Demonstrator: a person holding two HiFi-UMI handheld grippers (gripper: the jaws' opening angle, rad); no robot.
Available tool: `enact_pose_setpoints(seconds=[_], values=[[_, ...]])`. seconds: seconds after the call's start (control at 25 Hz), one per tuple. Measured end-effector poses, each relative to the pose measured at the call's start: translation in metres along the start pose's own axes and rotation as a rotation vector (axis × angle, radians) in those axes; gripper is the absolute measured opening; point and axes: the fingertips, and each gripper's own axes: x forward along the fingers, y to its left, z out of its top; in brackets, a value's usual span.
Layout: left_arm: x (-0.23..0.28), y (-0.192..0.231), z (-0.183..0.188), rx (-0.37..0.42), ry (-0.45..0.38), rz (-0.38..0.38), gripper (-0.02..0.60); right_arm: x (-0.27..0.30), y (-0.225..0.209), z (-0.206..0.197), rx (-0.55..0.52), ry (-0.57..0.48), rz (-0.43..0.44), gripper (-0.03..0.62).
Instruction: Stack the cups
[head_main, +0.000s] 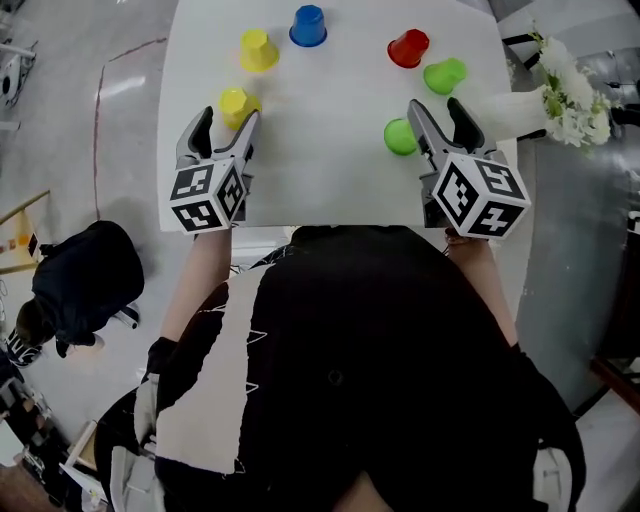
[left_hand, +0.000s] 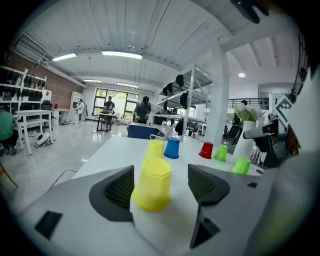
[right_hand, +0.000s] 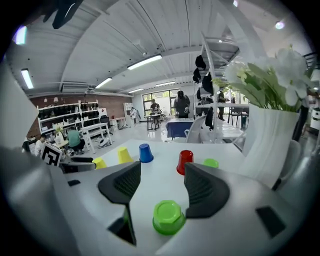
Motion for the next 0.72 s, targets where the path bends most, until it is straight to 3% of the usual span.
enact_pose_setpoints(seconds=[0.72], values=[[0.022,0.009,-0.011,0.081,0.048,-0.088,0.288,0.001,0.005,-0.021,0.049,0.028,-0.082,0.275]])
